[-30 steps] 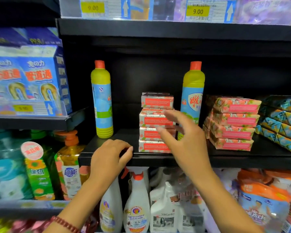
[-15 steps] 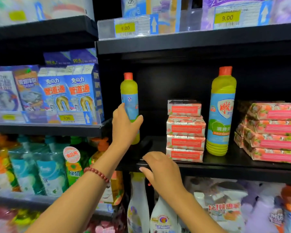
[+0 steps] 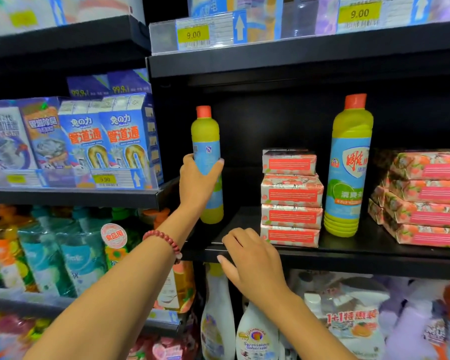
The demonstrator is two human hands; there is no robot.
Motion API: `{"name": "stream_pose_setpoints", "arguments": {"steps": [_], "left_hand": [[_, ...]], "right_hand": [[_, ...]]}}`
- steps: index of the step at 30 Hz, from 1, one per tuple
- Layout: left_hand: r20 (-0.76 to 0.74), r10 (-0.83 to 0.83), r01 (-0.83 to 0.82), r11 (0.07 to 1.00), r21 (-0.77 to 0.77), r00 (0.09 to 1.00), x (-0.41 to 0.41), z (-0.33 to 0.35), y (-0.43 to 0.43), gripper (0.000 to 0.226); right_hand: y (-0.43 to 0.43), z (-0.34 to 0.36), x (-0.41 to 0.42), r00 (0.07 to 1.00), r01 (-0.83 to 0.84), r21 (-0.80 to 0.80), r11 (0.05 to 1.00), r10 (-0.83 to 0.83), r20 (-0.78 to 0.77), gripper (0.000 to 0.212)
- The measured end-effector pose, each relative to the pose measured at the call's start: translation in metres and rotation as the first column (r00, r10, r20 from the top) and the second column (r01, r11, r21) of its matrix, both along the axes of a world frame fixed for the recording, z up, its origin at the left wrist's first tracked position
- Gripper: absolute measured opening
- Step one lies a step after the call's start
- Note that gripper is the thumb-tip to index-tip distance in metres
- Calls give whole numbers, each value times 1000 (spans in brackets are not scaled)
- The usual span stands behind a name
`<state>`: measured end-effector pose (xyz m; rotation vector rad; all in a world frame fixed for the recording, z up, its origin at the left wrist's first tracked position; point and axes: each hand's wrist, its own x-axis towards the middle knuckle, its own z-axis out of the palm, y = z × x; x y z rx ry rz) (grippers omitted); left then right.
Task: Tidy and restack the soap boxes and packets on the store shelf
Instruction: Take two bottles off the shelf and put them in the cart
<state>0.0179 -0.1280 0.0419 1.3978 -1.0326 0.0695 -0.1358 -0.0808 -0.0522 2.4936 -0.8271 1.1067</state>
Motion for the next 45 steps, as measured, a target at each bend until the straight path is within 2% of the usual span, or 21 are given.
{"name": "stream_pose_setpoints", "arguments": {"steps": [5, 7, 10, 12, 15, 17, 19, 21, 23, 24, 26, 28, 31, 34, 36, 37, 38, 40, 42, 43, 45], "left_hand": [[44, -44, 45, 998, -35, 998, -7, 1, 19, 45], [45, -75, 79, 991, -105, 996, -12, -2, 33, 38], [-2, -197, 191, 956, -221, 980, -19, -2, 56, 31], [-35, -320, 300, 916, -267, 947, -23, 5, 70, 29], [-77, -473, 435, 854, -286, 878, -32, 14, 89, 25], [-107, -544, 494, 815, -303, 832, -39, 14, 97, 20], [-112, -596, 539, 780, -319, 795, -46, 12, 102, 23], [-110, -634, 573, 749, -333, 765, -52, 9, 106, 33], [-105, -662, 600, 726, -336, 742, -58, 6, 110, 50], [-106, -680, 619, 713, -329, 726, -60, 5, 112, 60], [-90, -688, 638, 707, -306, 720, -63, 3, 116, 58], [-55, -646, 608, 740, -287, 761, -66, 2, 118, 40], [-71, -570, 531, 798, -285, 819, -77, 2, 120, 41], [-122, -519, 465, 830, -307, 846, -84, -1, 120, 34], [-133, -533, 477, 824, -307, 836, -84, -2, 120, 30], [-146, -549, 490, 817, -304, 823, -83, -2, 121, 33], [-167, -570, 508, 806, -304, 804, -81, -3, 121, 38], [-211, -639, 564, 759, -325, 739, -79, -4, 122, 50], [-223, -700, 618, 708, -343, 678, -77, -5, 123, 54], [-222, -721, 639, 688, -344, 657, -76, -6, 123, 54], [-216, -752, 673, 655, -343, 623, -75, -7, 122, 54]], "right_hand": [[0, 0, -2, 1000, -28, 28, 999, 28, -10, 26], [-1, 3, -6, 995, -99, 113, 989, 101, -13, 27], [-2, 10, -15, 929, -352, 346, 870, 280, 242, 28], [2, 16, -21, 833, -469, 374, 800, 260, 488, 19], [8, 25, -27, 760, -530, 416, 739, 198, 619, 27], [13, 33, -30, 731, -637, 499, 587, 254, 634, 42], [18, 40, -33, 638, -769, 545, 333, 348, 687, 43], [20, 41, -37, 556, -828, 546, 130, 326, 765, 47], [22, 41, -42, 507, -852, 523, 34, 309, 805, 57], [23, 41, -44, 497, -859, 509, 47, 310, 810, 58], [27, 41, -45, 522, -853, 496, 165, 306, 796, 52], [33, 40, -44, 626, -765, 507, 396, 274, 730, 47], [43, 34, -43, 808, -487, 513, 707, 142, 571, 52], [47, 30, -41, 892, -314, 481, 819, 80, 445, 59], [47, 30, -42, 906, -331, 510, 794, 116, 407, 70], [46, 32, -44, 893, -390, 550, 739, 157, 422, 75], [45, 34, -46, 853, -494, 592, 637, 222, 473, 73], [44, 39, -51, 694, -720, 608, 334, 366, 621, 57], [41, 43, -57, 589, -796, 593, 123, 385, 711, 44], [40, 44, -58, 571, -805, 586, 88, 384, 726, 39], [40, 46, -59, 577, -807, 577, 128, 381, 722, 38]]}}
